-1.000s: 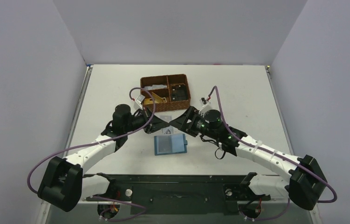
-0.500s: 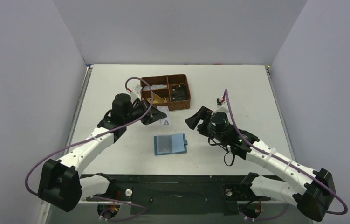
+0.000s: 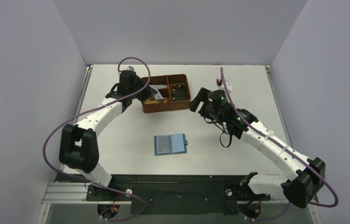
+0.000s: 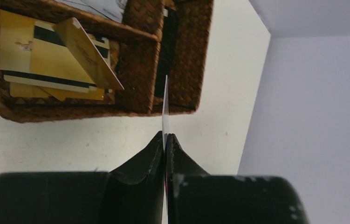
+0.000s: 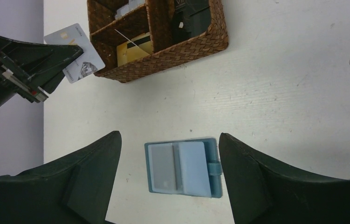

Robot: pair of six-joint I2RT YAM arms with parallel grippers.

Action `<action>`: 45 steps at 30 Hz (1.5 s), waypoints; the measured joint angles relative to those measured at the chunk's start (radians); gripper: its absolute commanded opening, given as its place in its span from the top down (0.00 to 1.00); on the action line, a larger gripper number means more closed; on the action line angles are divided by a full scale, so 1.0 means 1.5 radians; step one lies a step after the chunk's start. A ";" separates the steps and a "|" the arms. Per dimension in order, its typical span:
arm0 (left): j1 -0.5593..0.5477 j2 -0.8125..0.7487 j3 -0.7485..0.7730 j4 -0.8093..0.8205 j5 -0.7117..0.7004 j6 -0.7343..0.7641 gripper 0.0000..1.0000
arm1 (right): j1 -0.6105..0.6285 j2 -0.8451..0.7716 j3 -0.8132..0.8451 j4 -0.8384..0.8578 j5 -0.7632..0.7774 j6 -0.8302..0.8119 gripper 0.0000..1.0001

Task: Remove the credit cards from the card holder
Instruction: Place the credit card in the storage box.

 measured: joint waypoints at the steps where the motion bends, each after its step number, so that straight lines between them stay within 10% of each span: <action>1: 0.004 0.026 0.016 -0.005 -0.007 -0.002 1.00 | -0.006 0.022 0.027 -0.017 -0.003 -0.007 0.27; 16: 0.041 0.292 0.295 -0.071 -0.049 -0.074 1.00 | -0.078 0.176 0.210 -0.170 -0.096 -0.097 0.28; 33: 0.060 0.419 0.387 -0.124 -0.052 -0.136 1.00 | -0.159 0.201 0.225 -0.195 -0.175 -0.141 0.28; 45: 0.061 0.444 0.420 -0.136 -0.052 -0.139 0.63 | -0.182 0.210 0.225 -0.195 -0.197 -0.146 0.28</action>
